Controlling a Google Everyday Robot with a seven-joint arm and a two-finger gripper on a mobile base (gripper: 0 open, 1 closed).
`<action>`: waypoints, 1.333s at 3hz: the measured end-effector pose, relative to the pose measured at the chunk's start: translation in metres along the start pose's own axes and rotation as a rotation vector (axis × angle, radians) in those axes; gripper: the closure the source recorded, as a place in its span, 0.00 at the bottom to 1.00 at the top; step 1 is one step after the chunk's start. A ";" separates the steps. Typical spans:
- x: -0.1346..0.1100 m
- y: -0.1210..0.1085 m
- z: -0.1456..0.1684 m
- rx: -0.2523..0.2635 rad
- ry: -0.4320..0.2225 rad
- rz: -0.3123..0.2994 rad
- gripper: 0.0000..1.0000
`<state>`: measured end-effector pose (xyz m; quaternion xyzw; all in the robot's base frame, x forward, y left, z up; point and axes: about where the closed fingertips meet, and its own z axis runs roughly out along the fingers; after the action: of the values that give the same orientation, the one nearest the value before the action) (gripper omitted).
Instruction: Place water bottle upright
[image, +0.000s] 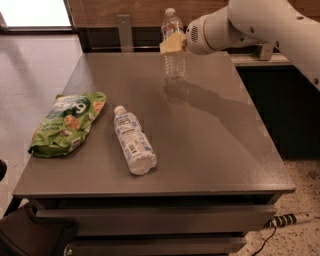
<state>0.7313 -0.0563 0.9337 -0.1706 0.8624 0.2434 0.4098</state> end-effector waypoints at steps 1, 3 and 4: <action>-0.027 0.011 0.003 -0.145 -0.071 -0.111 1.00; -0.066 0.017 -0.018 -0.153 -0.155 -0.241 1.00; -0.071 0.017 0.000 -0.189 -0.222 -0.283 1.00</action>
Offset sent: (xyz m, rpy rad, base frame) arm 0.0111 0.0117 0.0171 0.0523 -0.0805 0.1232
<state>0.7662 -0.0357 0.9944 -0.2997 0.7527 0.2806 0.5146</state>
